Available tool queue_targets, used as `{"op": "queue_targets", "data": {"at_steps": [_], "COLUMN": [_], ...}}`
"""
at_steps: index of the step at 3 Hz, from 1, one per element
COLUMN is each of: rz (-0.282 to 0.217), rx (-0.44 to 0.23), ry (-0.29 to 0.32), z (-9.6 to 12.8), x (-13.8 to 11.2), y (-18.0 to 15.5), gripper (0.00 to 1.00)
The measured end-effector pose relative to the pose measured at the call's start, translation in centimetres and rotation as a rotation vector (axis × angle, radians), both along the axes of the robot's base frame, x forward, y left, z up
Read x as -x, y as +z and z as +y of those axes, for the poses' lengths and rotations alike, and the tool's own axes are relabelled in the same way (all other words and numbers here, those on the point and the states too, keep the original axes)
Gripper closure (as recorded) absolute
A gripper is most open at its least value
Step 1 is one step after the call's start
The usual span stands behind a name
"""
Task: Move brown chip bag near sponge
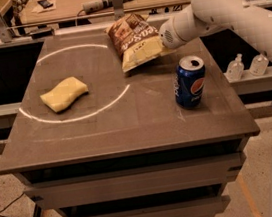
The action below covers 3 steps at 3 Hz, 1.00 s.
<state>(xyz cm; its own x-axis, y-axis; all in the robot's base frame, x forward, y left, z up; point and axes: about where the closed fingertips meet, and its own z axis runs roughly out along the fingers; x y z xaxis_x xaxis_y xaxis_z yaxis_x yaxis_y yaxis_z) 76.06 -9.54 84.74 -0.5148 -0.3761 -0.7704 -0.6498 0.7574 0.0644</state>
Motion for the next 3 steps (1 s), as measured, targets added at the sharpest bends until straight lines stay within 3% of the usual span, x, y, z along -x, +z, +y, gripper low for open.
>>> {"op": "queue_targets", "data": {"at_steps": [3], "rz": [0.028], "rx": [-0.046], "ry": [0.117], "z": [1.5], "x": [0.2], "y": [1.4], "gripper": [0.85]}}
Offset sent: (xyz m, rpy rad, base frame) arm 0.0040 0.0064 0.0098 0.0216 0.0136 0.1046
